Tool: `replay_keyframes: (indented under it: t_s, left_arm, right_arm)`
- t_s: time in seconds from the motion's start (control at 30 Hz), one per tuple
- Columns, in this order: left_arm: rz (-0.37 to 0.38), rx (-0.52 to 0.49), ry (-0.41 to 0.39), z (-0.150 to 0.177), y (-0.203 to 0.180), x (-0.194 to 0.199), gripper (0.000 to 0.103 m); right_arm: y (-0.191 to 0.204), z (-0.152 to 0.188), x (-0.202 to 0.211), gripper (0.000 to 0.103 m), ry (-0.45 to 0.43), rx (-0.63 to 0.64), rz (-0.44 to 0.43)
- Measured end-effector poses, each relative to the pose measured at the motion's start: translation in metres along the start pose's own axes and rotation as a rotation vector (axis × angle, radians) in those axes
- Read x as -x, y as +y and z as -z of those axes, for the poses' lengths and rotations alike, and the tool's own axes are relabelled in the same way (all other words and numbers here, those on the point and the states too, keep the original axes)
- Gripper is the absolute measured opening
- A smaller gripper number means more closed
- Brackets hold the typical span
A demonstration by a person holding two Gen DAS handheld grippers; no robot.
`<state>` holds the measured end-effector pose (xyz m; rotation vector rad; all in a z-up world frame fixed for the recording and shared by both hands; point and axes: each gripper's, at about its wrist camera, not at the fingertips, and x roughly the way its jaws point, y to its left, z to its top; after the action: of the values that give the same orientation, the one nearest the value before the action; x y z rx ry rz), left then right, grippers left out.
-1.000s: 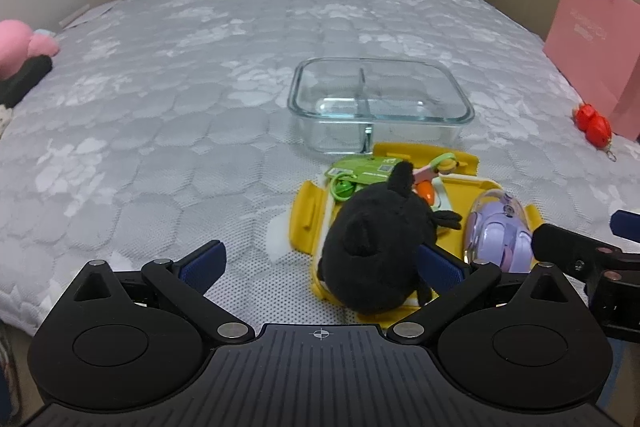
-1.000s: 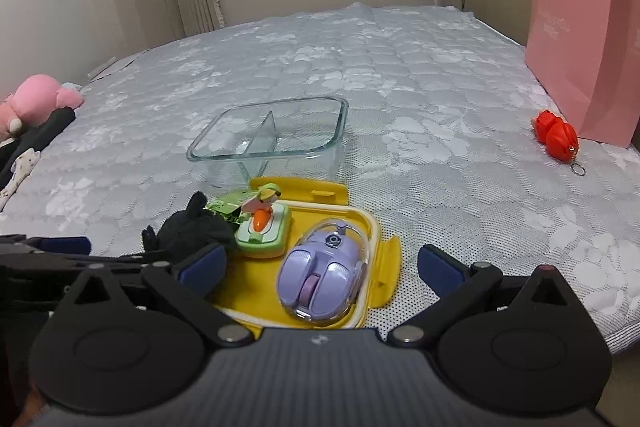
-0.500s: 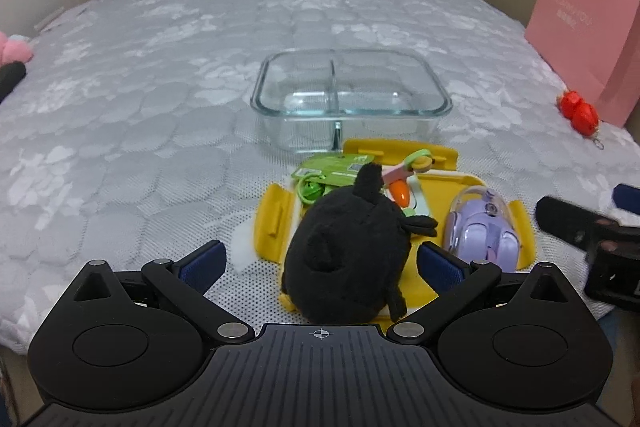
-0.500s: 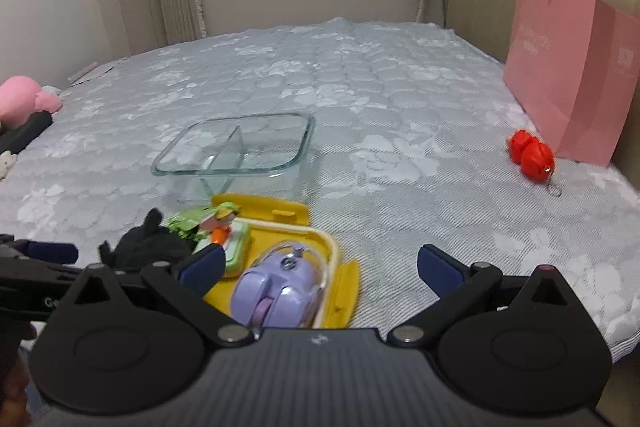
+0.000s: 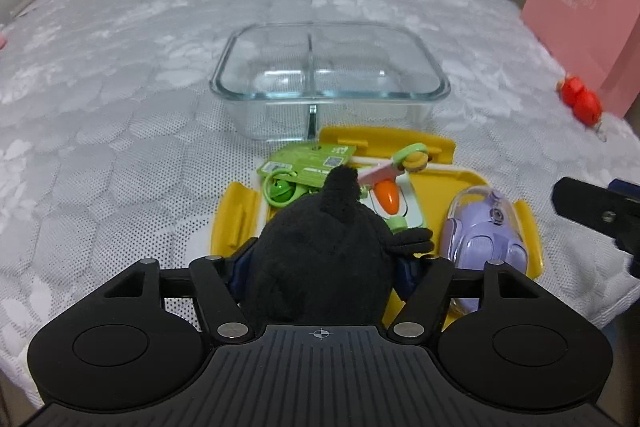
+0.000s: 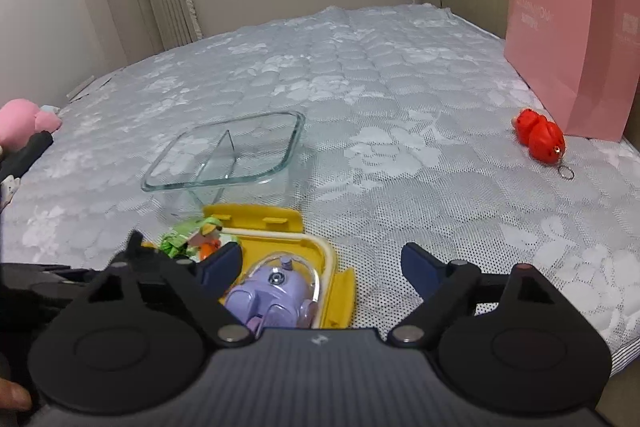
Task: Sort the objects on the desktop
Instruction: 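Grasp the black plush toy with the left gripper and place it in the glass container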
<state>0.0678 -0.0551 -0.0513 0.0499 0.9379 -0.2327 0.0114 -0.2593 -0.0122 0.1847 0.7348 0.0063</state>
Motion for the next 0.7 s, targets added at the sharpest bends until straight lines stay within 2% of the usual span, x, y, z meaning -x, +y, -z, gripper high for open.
replay_keyframes:
  t_s: [0.2,0.43,0.57,0.7]
  left_arm:
    - [0.039,0.022,0.001,0.001,0.010,0.008,0.069]
    - [0.123,0.059,-0.014,-0.008,0.020,0.024,0.069]
    - [0.177,0.094,-0.014,-0.021,0.031,0.030,0.069]
    - [0.174,0.108,-0.063,-0.051,0.039,0.039,0.069]
  right_arm:
    - [-0.002,0.001,-0.012,0.089,0.036,-0.032,-0.006]
    - [0.001,0.003,-0.019,0.092,0.058,-0.042,-0.017]
    - [-0.001,0.003,-0.020,0.093,0.061,-0.059,-0.029]
    - [-0.005,0.002,-0.021,0.094,0.075,-0.099,-0.072]
